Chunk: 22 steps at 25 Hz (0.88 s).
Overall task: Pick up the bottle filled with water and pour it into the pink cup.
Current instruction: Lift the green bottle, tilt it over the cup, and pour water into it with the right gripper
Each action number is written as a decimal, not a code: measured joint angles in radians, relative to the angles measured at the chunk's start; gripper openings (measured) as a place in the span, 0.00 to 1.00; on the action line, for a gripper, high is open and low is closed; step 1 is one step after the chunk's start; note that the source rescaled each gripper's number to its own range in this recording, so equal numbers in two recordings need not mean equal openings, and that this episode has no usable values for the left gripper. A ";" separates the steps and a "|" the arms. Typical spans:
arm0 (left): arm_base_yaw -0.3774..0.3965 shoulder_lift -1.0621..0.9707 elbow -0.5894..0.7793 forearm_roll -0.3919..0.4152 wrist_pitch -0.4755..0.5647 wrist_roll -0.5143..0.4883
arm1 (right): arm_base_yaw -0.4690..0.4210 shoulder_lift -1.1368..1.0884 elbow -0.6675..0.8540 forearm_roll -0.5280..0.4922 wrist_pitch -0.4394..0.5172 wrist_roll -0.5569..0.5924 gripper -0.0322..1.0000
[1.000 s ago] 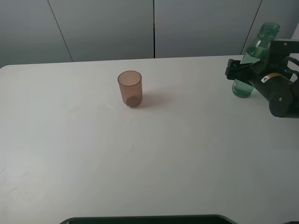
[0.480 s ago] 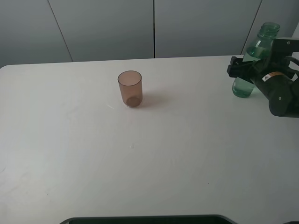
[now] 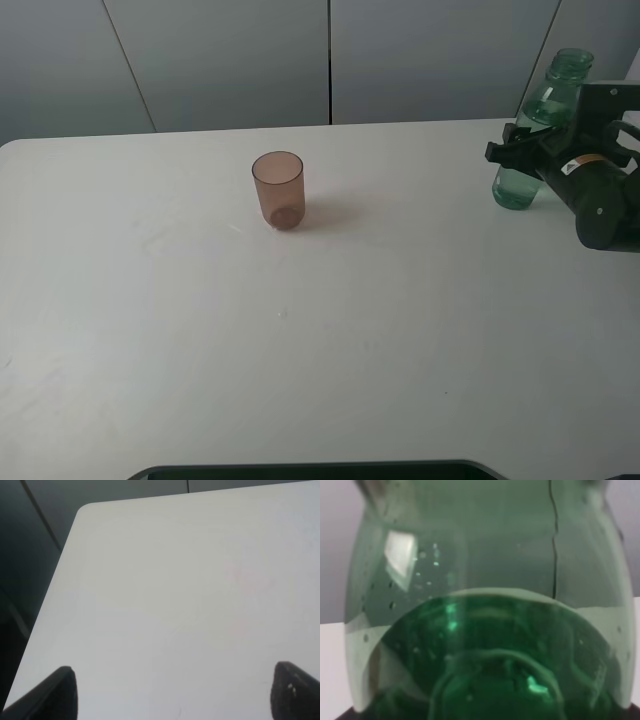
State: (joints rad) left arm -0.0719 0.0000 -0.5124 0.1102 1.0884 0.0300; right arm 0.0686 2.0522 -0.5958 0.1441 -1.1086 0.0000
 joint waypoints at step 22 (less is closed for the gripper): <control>0.000 0.000 0.000 0.000 0.000 0.000 | 0.000 -0.074 0.004 -0.053 0.141 0.000 0.04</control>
State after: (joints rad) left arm -0.0719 0.0000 -0.5124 0.1102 1.0884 0.0300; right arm 0.0686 1.9780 -0.5922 0.0916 -0.9677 0.0000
